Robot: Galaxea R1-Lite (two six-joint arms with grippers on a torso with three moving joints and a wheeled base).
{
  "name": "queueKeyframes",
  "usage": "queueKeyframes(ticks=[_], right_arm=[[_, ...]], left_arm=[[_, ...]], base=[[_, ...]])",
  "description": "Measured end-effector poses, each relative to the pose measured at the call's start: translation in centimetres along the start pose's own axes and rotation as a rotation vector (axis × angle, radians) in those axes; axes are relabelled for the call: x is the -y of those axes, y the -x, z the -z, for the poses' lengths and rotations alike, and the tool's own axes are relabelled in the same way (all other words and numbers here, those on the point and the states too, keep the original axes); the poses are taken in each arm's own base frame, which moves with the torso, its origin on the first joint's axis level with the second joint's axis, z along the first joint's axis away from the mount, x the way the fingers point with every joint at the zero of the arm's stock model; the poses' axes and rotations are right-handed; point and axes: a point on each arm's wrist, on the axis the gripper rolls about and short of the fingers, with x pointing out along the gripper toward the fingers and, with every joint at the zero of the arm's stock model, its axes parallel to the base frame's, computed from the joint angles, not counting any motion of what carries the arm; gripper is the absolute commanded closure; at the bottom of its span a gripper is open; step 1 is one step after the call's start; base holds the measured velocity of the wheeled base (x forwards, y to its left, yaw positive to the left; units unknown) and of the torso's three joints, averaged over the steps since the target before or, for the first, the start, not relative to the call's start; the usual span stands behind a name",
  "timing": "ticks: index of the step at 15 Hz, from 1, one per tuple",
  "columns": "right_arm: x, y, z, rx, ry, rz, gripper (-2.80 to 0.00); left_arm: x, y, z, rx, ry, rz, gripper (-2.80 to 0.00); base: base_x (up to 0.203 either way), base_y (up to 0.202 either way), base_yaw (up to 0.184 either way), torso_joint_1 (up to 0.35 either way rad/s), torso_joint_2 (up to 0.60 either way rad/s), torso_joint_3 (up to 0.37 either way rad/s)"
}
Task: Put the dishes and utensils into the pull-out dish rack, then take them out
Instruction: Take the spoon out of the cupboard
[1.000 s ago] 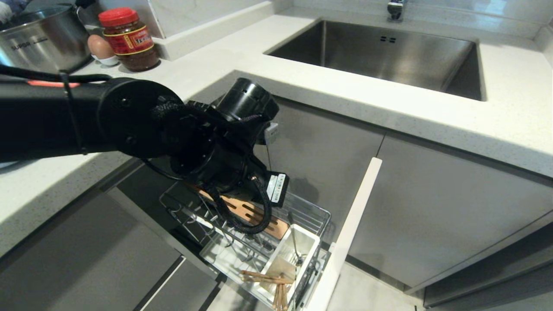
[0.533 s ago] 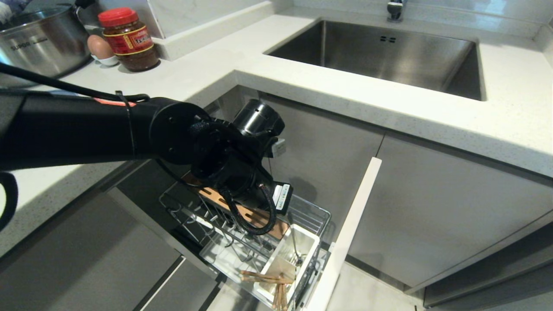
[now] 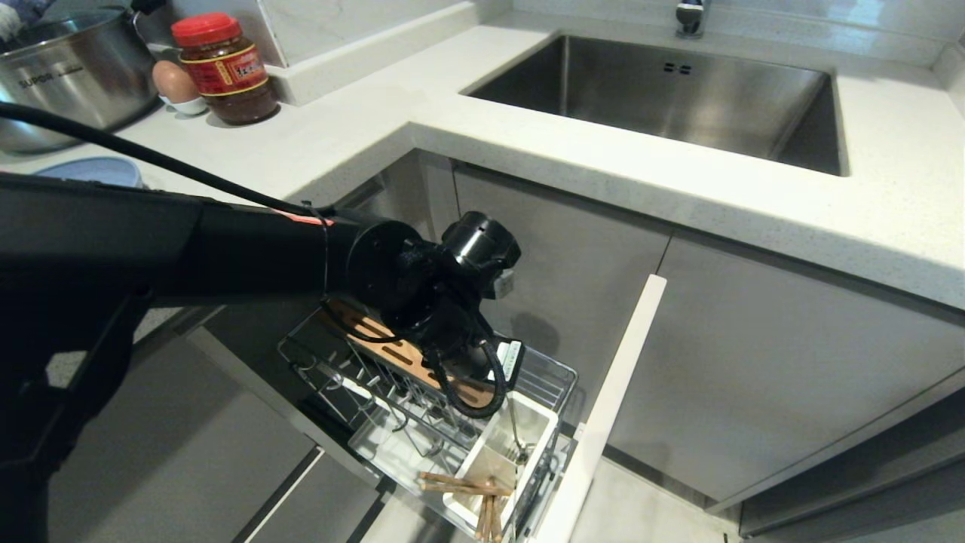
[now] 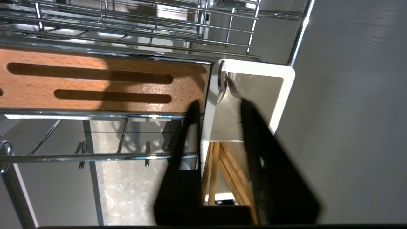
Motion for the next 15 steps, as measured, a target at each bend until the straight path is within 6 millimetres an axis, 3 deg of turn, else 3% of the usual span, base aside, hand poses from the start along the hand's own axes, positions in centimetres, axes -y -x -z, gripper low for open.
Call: queueKeyframes(ticks=[15], right_arm=[[0.0,0.0,0.0,0.0,0.0,0.0,0.0]], left_arm=[[0.6,-3.8,-0.7,-0.007,0.072,0.002,-2.8]], base=[[0.0,0.0,0.0,0.0,0.0,0.0]])
